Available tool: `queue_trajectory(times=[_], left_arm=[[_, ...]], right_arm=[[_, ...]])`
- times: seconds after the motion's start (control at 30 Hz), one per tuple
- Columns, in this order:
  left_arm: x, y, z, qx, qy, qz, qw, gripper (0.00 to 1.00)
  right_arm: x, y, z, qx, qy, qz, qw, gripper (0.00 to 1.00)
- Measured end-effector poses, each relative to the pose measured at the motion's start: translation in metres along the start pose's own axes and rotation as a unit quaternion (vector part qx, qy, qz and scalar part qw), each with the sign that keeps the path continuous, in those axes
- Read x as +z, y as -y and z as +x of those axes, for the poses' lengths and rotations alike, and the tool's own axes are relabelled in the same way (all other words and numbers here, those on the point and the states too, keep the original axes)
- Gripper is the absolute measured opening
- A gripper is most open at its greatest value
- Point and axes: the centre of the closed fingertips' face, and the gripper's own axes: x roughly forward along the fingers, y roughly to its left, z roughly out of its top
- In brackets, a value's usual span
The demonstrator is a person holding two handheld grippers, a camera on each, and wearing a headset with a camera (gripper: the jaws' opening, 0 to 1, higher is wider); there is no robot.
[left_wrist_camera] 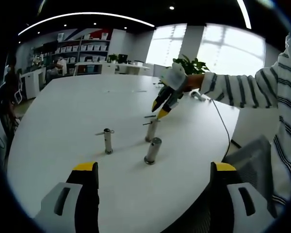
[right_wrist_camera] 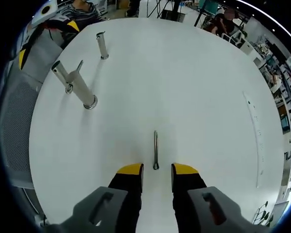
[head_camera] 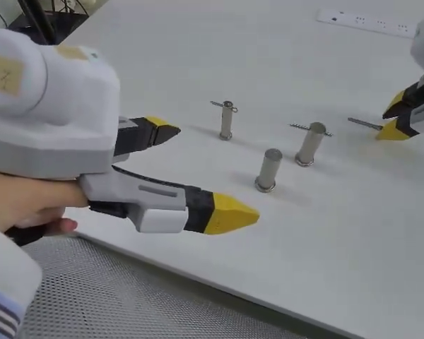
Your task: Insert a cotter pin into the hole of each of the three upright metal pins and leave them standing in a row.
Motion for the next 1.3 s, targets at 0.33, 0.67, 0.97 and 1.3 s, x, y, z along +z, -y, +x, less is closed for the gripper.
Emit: queue_trajectory(times=[0.33, 0.67, 0.97, 1.3], left_arm=[[0.004, 0.0, 0.0, 0.006, 0.003, 0.001, 1.0, 0.94], [-0.005, -0.005, 0.001, 0.003, -0.008, -0.009, 0.9999, 0.92], [-0.001, -0.009, -0.001, 0.007, 0.009, -0.008, 0.9999, 0.91], [-0.003, -0.008, -0.006, 0.004, 0.003, -0.007, 1.0, 0.89]], right_arm=[[0.004, -0.005, 0.003, 0.038, -0.025, -0.005, 0.999, 0.12], [0.004, -0.005, 0.009, 0.059, -0.096, -0.041, 0.9927, 0.03], [0.004, -0.003, 0.015, 0.06, -0.154, -0.095, 0.9817, 0.01], [0.005, -0.001, 0.016, 0.06, -0.196, -0.083, 0.9753, 0.0]])
